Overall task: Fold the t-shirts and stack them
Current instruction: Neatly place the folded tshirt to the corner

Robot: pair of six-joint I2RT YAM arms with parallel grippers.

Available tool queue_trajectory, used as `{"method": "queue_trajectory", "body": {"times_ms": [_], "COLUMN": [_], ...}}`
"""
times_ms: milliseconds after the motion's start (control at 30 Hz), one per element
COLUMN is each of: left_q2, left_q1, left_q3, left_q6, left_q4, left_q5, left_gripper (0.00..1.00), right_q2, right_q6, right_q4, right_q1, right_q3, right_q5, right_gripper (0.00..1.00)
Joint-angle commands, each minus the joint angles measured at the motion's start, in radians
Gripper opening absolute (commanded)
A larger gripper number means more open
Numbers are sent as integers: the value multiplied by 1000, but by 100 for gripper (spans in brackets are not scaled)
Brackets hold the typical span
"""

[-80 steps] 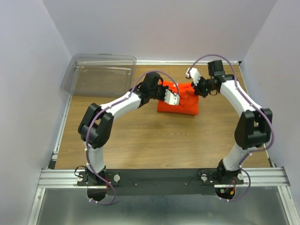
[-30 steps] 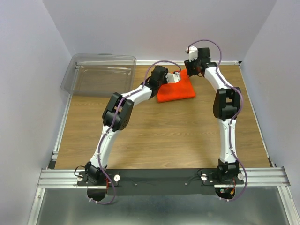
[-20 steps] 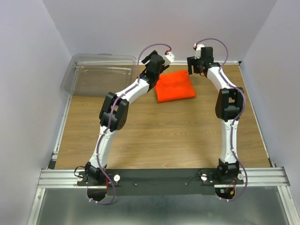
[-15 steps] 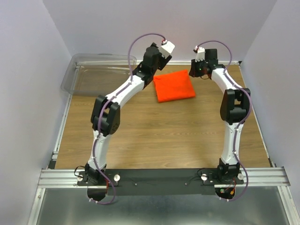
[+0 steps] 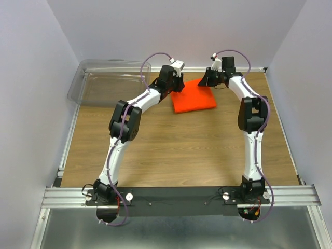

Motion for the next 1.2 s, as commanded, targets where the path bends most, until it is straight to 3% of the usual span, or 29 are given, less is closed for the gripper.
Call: {"method": "queue_trajectory", "body": {"times_ms": [0, 167, 500, 700, 800, 833, 900, 933, 1000, 1067, 1167], "left_q2": [55, 184, 145, 131, 61, 34, -50, -103, -157, -244, -372], "left_q1": [15, 43, 77, 86, 84, 83, 74, 71, 67, 63, 58], "left_q3": [82, 245, 193, 202, 147, 127, 63, 23, -17, -101, -224], "left_q6": [-117, -185, -203, -171, -122, -102, -64, -53, -30, -10, 4], "left_q4": [-37, -192, -206, -206, -142, -91, -36, 9, 68, 124, 222], "left_q5": [-68, -148, -274, -292, -216, -197, -161, -153, -98, -29, 18], "left_gripper": [34, 32, 31, 32, 33, 33, 35, 36, 38, 51, 54], "right_q2": [65, 94, 68, 7, -65, -82, -151, -166, -197, -191, -171], "right_q6": [138, 145, 66, -11, -77, -100, -152, -157, -155, -155, -123], "right_q4": [-25, -60, -110, -110, -108, -110, -108, -108, -110, -113, -125], "right_q1": [-3, -3, -5, -8, -8, -8, -17, -23, -37, -52, -67], "right_q3": [59, 70, 85, 67, 30, 18, -40, -57, -97, -129, -162], "right_q5": [172, 293, 557, 545, 534, 513, 444, 419, 364, 310, 250], "right_gripper": [15, 19, 17, 25, 43, 59, 74, 86, 98, 100, 100]}}
